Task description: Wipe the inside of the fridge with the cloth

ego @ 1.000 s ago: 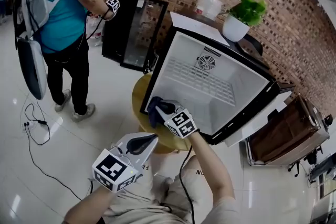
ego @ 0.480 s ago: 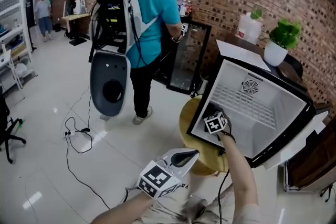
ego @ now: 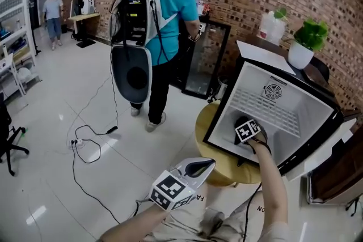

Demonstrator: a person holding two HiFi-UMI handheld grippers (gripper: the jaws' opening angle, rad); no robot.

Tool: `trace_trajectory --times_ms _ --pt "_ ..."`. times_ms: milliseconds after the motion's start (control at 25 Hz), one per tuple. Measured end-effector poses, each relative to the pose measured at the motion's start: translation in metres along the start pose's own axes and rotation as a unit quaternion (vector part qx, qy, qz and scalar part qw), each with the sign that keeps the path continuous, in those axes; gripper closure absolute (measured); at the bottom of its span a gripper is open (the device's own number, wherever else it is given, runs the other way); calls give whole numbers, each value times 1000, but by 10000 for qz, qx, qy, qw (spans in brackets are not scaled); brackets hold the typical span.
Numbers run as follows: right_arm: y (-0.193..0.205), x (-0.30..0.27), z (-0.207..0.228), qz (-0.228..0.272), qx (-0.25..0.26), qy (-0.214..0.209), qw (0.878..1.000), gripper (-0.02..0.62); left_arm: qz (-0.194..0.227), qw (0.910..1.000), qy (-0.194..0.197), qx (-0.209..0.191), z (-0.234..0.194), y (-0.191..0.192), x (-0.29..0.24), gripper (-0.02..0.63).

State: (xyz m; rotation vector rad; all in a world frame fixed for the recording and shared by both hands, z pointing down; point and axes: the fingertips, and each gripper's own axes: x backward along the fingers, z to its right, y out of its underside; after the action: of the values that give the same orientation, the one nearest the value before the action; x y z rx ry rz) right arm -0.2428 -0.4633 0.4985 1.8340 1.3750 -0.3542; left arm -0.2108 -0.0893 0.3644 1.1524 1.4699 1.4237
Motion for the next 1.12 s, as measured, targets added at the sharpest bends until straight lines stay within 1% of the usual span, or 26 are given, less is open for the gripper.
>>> trace_trajectory --times_ms 120,200,280,360,440,520,560,600,640,680,720,760,800,880,960,1000,1080,1120 --pt "38 0 22 -496 40 429 9978 538 -11 10000 -38 -88 -2 -4 5 606" --pt "68 3 36 -1047 130 693 9920 538 -28 9999 -52 -105 -4 -5 6 606" --pt "105 8 51 -1688 241 907 9812 538 -41 10000 -19 -82 -1 -4 3 606" --pt "131 14 61 -2203 346 1010 9696 538 -50 10000 20 -60 3 -3 -1 606" --pt "143 15 66 -2601 488 1048 9586 538 -62 10000 38 -56 5 -2 -3 606" --pt "143 15 66 -2845 653 1089 9502 538 -70 9999 41 -69 7 -2 -3 606" --pt "137 17 65 -2782 698 1123 9514 538 -72 9999 42 -87 8 -3 -3 606" --pt "123 18 65 -2484 725 1192 9586 537 -71 9999 44 -112 9 -4 -3 606" --pt "101 22 63 -1955 732 1263 9698 537 -66 9999 47 -139 9 -4 -3 606" --pt "74 28 56 -1301 732 1269 9806 538 -57 9998 46 -163 9 -5 -3 606" --pt "46 37 44 -653 755 1174 9880 537 -44 9998 39 -177 9 -6 -3 606" --pt "17 47 27 -83 820 1004 9915 537 -32 9998 26 -179 8 -6 -2 606" --pt "-10 55 7 403 910 806 9918 537 -28 9999 13 -169 7 -6 -1 606" --pt "-56 66 -30 1121 1010 451 9875 537 -52 9999 6 -150 5 -2 1 606" --pt "-87 64 -57 1517 905 104 9842 537 -78 9999 0 -141 4 0 1 606" --pt "-95 59 -68 1575 798 -102 9842 537 -72 9999 -7 -143 4 1 1 606" --pt "-96 43 -83 1435 632 -477 9865 537 -51 9999 -20 -161 5 0 1 606" --pt "-91 36 -87 1325 614 -573 9876 537 -55 9998 -25 -166 5 0 2 606"
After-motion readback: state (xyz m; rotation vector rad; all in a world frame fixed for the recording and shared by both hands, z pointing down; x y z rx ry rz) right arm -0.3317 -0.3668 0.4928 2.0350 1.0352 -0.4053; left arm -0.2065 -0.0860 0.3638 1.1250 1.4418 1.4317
